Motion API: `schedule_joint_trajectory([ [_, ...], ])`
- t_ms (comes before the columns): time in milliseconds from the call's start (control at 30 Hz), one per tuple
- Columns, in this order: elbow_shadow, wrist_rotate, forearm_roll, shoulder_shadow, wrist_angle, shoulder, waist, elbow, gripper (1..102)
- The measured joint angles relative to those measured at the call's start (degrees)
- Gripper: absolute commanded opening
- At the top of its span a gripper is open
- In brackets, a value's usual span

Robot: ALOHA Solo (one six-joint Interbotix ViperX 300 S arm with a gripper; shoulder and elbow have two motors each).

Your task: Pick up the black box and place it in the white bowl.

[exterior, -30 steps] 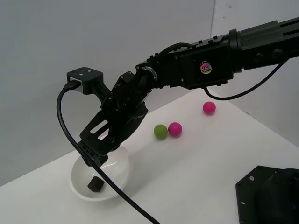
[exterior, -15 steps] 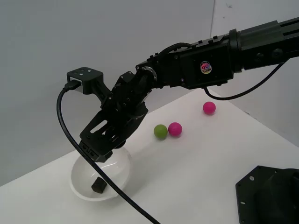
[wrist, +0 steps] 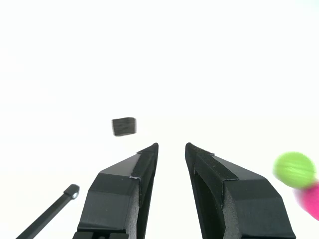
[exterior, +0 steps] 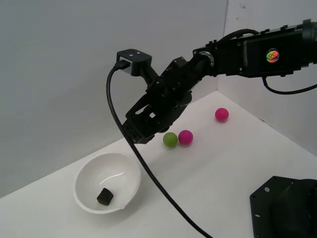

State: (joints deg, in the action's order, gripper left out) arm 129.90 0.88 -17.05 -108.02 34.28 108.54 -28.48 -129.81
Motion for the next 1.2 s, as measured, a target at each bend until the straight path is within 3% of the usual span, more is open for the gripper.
schedule_joint_trajectory([
  [433,8.3,7.6,0.1,-10.7,-1.7,10.7,15.3,-8.2,30],
  [800,12.1,12.8,0.1,-17.1,-2.5,16.9,26.0,-12.1,30],
  [967,13.7,16.7,0.9,-21.2,-3.6,20.8,28.8,-13.8,31],
  [1200,16.4,18.0,1.0,-28.5,-3.9,28.2,34.1,-16.5,31],
])
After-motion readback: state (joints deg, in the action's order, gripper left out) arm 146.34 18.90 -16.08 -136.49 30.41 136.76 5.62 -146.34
